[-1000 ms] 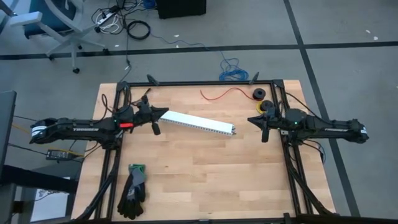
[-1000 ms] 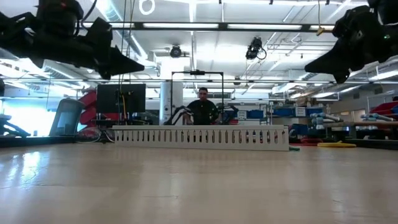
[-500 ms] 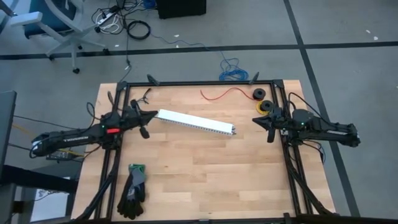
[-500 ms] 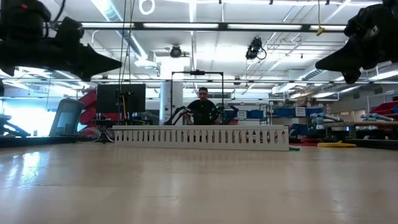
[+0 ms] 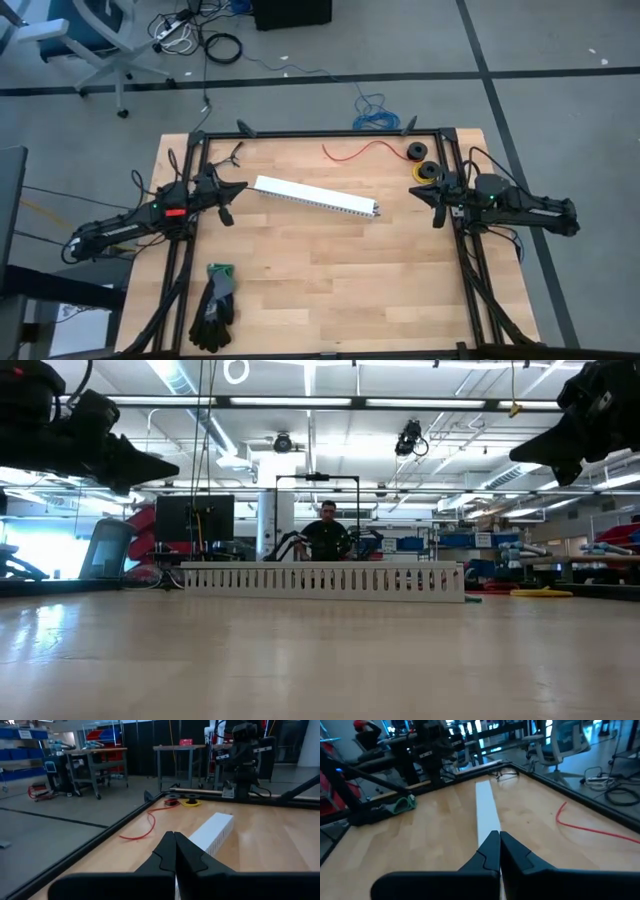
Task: Ziptie cables
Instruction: Return to Home Position
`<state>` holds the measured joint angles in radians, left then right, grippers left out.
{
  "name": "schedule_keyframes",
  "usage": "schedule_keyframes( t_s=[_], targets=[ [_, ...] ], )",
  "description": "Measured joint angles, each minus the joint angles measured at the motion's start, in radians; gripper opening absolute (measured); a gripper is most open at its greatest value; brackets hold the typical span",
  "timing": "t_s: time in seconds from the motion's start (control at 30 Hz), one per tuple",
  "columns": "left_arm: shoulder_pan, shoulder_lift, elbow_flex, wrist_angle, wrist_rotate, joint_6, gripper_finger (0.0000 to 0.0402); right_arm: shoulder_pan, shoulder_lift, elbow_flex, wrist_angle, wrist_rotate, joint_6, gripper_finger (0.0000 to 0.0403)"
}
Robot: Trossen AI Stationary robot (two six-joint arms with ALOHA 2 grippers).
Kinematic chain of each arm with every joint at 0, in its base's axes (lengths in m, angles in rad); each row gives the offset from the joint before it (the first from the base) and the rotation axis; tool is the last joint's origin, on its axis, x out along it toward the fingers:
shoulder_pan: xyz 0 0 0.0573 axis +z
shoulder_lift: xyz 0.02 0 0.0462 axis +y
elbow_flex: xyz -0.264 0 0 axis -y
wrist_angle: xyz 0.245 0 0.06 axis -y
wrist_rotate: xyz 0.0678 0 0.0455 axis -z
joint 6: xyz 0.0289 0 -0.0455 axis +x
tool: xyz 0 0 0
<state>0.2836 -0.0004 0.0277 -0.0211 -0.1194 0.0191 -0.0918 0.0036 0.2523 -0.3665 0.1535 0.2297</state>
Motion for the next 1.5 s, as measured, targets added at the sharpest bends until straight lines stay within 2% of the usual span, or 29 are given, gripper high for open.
schedule_keyframes(
  t_s=[0.2, 0.33, 0.6, 0.8, 1.5],
  targets=[
    [-0.002, 0.0, 0.0, 0.008, 0.036, -0.001, 0.0001, 0.0, 0.0, -0.004, 0.026, 0.07, -0.041, 0.0],
    [-0.002, 0.001, 0.0, 0.002, 0.036, -0.016, 0.0001, 0.0, 0.0, -0.056, 0.145, 0.079, -0.085, 0.0],
    [-0.002, 0.001, 0.0, 0.001, 0.051, -0.025, 0.0001, 0.0, 0.0, -0.242, 0.428, 0.059, -0.094, 0.0],
    [-0.003, 0.001, 0.0, -0.007, 0.068, -0.031, 0.0001, 0.0, 0.0, -0.242, 0.446, 0.03, -0.099, 0.0],
    [-0.003, 0.001, -0.001, 0.028, 0.076, -0.051, 0.0015, -0.003, 0.013, -0.243, 0.423, 0.053, -0.076, 0.0002]
  ],
)
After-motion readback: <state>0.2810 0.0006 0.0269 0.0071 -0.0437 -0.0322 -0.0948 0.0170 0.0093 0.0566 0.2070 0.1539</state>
